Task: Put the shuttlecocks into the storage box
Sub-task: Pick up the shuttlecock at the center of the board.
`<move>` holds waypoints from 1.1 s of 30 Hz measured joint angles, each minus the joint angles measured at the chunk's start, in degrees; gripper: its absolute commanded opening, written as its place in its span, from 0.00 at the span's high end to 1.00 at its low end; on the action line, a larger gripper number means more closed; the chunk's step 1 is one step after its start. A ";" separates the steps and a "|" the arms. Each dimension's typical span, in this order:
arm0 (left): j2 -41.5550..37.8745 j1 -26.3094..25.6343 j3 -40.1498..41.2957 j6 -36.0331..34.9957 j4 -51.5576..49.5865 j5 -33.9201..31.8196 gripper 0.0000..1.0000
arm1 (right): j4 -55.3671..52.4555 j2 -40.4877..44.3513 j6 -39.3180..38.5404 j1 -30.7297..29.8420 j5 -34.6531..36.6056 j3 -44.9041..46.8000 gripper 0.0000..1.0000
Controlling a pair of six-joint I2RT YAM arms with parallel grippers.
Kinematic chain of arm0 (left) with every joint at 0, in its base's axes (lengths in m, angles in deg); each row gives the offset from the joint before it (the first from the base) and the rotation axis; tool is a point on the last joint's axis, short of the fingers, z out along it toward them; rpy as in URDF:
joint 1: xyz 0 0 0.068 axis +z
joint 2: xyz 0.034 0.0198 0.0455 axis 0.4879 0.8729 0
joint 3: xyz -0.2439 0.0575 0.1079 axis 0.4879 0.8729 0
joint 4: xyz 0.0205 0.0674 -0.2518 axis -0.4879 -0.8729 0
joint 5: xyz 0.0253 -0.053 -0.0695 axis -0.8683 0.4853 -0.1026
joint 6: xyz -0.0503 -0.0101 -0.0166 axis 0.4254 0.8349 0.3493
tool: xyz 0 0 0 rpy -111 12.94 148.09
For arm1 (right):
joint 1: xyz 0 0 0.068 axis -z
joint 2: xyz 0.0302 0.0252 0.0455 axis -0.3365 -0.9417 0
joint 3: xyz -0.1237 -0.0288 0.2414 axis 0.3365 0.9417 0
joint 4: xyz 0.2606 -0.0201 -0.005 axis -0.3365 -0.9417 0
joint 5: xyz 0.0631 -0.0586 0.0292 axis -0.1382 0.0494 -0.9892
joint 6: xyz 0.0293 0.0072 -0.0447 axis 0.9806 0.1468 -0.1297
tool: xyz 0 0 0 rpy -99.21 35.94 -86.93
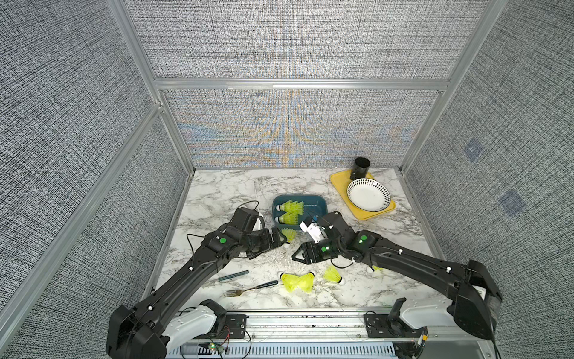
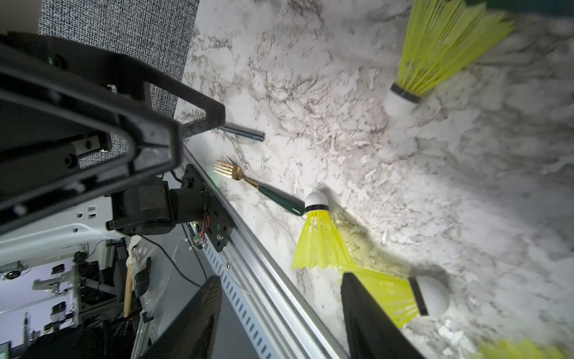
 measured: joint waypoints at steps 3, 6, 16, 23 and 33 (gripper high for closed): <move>-2.54 -0.15 1.68 0.00 -1.81 1.11 0.00 | 2.32 0.42 5.92 -1.68 -1.03 3.26 0.38; -4.31 -0.15 2.51 -0.20 -3.61 1.92 0.00 | 5.99 0.63 12.61 -3.72 -1.73 6.97 0.38; -8.92 -0.59 5.79 -2.01 -6.91 5.70 0.00 | 17.03 -2.69 34.18 -9.73 0.33 12.44 0.40; -13.00 -0.98 8.83 -2.08 -9.07 8.52 0.00 | 19.52 -5.49 38.60 -10.64 1.60 11.87 0.45; -17.62 -1.33 11.67 -1.60 -13.55 11.10 0.00 | 25.11 -11.15 42.66 -10.84 4.46 11.61 0.58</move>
